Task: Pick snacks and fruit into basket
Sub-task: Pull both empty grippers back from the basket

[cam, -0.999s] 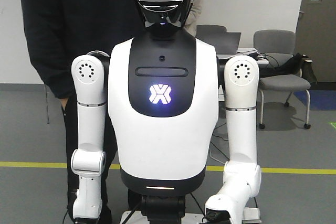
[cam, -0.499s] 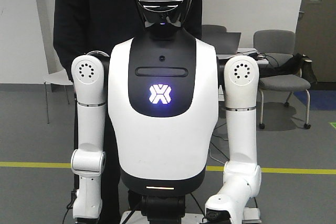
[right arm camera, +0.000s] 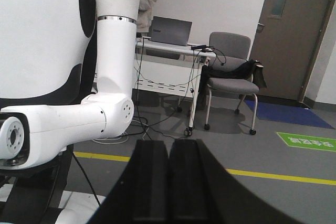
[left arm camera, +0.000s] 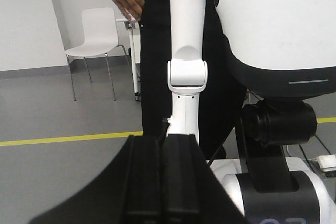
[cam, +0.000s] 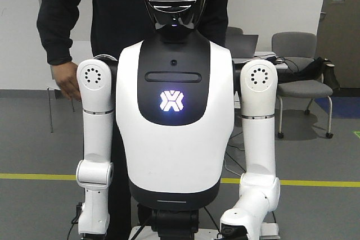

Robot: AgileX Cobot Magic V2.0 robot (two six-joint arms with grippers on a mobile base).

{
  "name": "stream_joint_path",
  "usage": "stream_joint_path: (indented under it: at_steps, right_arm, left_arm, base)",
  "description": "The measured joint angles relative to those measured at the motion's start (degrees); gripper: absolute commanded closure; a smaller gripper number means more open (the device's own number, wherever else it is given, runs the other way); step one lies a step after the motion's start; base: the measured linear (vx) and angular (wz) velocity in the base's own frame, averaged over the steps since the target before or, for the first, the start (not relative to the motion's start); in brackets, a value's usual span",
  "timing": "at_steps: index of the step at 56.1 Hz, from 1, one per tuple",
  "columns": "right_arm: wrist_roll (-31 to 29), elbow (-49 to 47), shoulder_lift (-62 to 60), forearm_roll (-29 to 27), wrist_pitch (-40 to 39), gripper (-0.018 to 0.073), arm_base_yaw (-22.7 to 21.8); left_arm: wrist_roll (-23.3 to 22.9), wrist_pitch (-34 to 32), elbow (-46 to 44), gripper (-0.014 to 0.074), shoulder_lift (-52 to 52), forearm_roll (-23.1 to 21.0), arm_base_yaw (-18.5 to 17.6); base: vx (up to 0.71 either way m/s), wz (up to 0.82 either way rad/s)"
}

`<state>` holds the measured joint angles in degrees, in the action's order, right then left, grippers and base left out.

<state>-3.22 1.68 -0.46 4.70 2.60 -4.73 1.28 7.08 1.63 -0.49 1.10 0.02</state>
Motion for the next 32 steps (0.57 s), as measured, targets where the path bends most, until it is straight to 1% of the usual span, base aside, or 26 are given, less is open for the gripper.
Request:
stream_joint_path:
  at_steps: [32]
  right_arm:
    - [0.02, 0.0, 0.0, 0.13, 0.31, 0.0571, 0.0]
  left_arm:
    - [0.0, 0.02, 0.0, 0.0605, 0.0, 0.0, 0.0]
  base:
    - [0.0, 0.0]
